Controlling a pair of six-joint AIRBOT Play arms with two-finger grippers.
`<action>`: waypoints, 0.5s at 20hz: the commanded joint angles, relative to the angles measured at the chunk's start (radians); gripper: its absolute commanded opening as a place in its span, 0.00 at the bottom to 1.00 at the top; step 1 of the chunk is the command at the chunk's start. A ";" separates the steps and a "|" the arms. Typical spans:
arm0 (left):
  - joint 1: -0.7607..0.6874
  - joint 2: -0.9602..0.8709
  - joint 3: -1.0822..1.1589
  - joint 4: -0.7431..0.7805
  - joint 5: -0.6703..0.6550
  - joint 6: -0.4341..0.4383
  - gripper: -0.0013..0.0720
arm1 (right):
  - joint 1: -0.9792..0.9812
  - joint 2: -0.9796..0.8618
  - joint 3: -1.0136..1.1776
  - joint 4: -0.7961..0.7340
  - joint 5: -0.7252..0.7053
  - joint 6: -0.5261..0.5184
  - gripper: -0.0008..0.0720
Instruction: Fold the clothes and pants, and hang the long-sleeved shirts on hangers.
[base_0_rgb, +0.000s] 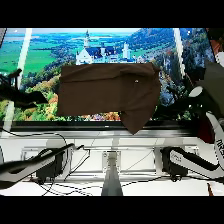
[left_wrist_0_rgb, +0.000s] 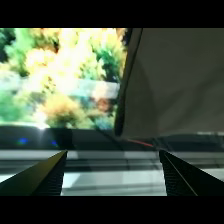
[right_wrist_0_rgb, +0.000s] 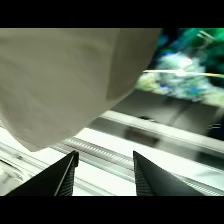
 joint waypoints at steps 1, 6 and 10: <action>0.061 0.037 -0.158 -0.064 -0.006 0.016 0.86 | -0.003 0.019 -0.145 0.144 -0.122 -0.001 0.53; 0.067 0.037 -0.235 -0.108 0.059 0.040 0.86 | 0.010 0.019 -0.180 0.177 -0.236 -0.004 0.28; 0.067 0.037 -0.240 -0.129 0.097 0.040 0.86 | 0.072 0.019 -0.180 0.184 -0.323 -0.003 0.28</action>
